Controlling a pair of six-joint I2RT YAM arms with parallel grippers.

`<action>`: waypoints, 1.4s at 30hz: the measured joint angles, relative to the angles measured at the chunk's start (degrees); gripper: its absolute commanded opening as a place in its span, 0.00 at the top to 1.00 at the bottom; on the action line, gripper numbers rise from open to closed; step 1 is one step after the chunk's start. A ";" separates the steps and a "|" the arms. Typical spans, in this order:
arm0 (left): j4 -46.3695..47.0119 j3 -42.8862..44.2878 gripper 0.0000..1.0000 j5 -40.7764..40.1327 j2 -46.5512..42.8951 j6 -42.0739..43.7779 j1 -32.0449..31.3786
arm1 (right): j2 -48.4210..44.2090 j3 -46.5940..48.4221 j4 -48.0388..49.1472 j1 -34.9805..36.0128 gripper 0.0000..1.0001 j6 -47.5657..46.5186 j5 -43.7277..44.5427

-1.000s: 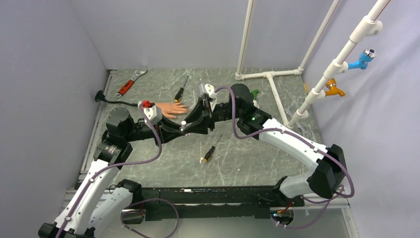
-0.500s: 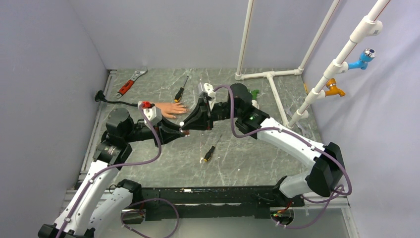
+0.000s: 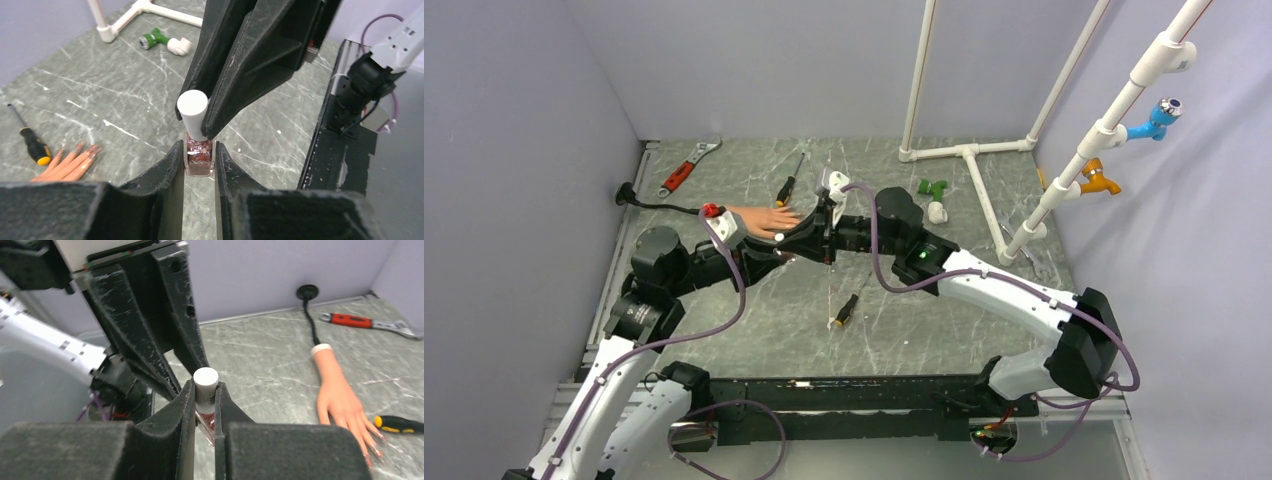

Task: Paint the nails
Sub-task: Screw the nail polish bottle.

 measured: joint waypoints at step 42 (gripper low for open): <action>1.62 -0.09 1.00 -0.42 -0.39 0.44 0.24 | -7.10 -3.80 -2.93 -6.67 0.33 -3.08 -7.65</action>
